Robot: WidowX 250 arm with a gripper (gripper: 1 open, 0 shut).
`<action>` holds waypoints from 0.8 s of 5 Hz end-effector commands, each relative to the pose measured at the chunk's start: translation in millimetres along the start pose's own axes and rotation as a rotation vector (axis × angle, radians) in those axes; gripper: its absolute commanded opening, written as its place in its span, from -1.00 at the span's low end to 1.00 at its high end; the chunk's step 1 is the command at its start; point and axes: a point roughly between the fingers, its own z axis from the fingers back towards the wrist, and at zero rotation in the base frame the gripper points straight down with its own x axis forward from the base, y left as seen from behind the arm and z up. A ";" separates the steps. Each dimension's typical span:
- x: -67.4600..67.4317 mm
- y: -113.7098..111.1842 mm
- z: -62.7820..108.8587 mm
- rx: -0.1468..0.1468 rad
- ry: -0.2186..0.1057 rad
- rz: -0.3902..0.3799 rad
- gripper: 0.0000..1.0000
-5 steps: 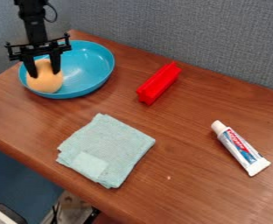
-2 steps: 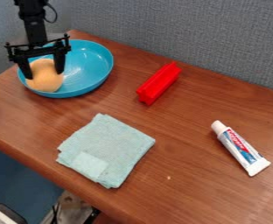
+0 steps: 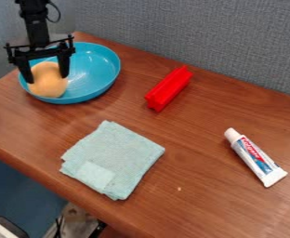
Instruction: Put the yellow ball on the blue plate
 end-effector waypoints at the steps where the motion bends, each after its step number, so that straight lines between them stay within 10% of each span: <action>1: 7.7 0.6 27.2 -0.027 -0.056 0.008 1.00; 4: 10.1 -7.8 46.0 -0.060 -0.047 0.001 1.00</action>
